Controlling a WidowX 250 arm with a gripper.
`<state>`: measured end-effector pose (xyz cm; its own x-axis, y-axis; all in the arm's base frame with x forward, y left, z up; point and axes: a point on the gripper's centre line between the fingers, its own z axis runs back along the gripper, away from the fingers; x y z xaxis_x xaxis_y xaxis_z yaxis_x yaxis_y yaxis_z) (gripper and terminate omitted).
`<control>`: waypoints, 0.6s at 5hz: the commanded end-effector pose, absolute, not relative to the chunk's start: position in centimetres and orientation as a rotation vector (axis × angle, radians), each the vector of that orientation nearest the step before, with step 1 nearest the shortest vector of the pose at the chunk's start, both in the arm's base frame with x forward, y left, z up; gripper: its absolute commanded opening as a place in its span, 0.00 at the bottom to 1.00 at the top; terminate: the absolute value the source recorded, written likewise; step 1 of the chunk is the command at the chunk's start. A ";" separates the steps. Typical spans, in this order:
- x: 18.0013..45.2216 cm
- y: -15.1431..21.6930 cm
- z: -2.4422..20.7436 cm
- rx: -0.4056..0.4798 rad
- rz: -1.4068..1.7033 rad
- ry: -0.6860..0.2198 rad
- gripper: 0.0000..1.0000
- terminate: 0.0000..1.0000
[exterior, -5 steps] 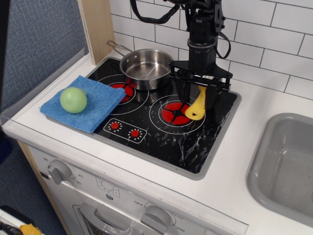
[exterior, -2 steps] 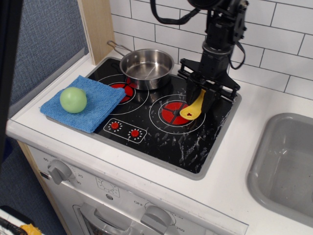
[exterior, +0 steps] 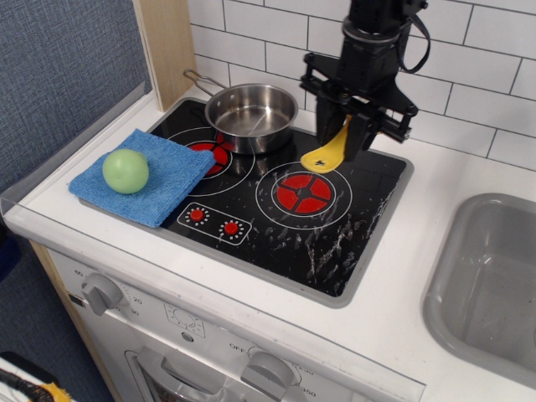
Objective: Move the yellow brush to lower right of cooktop
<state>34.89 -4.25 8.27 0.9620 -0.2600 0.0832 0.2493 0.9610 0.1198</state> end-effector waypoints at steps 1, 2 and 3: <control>30.4 -6.9 6.9 0.039 -0.311 -0.154 0.00 0.00; 28.8 -7.5 5.8 0.049 -0.310 -0.136 0.00 0.00; 27.7 -7.3 4.3 0.067 -0.242 -0.113 0.00 0.00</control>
